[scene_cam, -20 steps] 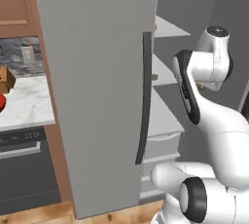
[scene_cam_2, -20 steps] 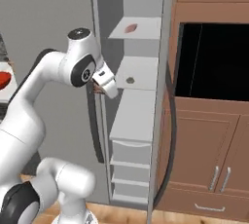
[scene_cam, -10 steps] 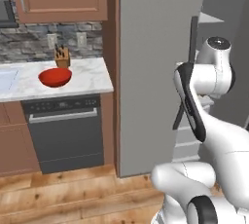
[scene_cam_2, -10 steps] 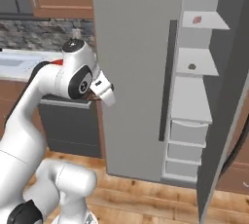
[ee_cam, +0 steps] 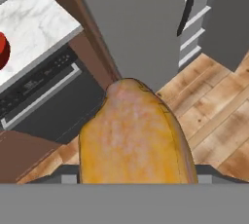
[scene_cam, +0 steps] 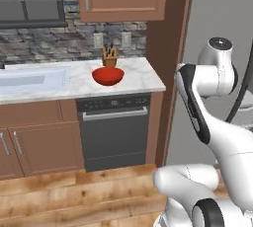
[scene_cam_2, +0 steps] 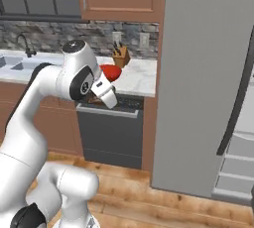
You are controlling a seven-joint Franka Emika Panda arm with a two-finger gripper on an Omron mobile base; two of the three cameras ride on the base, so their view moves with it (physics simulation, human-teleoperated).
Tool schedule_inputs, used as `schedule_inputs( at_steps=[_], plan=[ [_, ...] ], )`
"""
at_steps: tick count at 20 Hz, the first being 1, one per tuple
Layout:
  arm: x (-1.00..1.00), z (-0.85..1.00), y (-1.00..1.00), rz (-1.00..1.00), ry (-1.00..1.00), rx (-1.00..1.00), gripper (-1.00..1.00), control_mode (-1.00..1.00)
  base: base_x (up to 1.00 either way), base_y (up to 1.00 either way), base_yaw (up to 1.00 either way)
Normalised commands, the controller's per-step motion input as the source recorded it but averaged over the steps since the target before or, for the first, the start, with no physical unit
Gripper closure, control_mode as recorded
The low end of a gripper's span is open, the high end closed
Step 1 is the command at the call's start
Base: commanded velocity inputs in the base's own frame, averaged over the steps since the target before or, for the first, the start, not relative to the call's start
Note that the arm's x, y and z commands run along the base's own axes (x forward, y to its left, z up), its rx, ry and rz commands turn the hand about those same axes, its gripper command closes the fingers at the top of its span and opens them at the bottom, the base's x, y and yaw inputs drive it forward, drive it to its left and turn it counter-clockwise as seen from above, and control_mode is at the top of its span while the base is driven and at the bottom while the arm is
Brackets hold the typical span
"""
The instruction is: Take the garlic, chicken drumstick, and steak from the freezer and place them in the bowl on the counter.
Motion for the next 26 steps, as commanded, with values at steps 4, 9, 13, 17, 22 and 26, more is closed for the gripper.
schedule_inputs(
  at_steps=[4, 9, 13, 17, 22, 26],
  plan=[
    [0.0, 0.0, 0.0, 0.0, 0.0, 0.0, 1.0, 1.0, 0.92, 1.0, 0.01],
    [0.0, 0.0, 0.0, 0.0, 0.0, 0.0, 1.0, 1.0, 1.0, 1.0, 0.0],
    [0.0, 0.0, 0.0, 0.0, 0.0, 0.0, 1.0, 1.0, 1.0, 0.39, -0.07],
    [0.75, -0.27, -0.12, 0.0, 0.01, -0.05, 1.0, -1.0, 0.25, 0.0, -0.02],
    [0.64, -0.68, -0.48, 0.0, 0.09, 0.0, 1.0, -1.0, 0.0, 0.0, 0.0],
    [0.78, -0.81, -0.22, 0.0, 0.2, 0.0, 1.0, -1.0, 0.0, 0.0, 0.0]
  ],
)
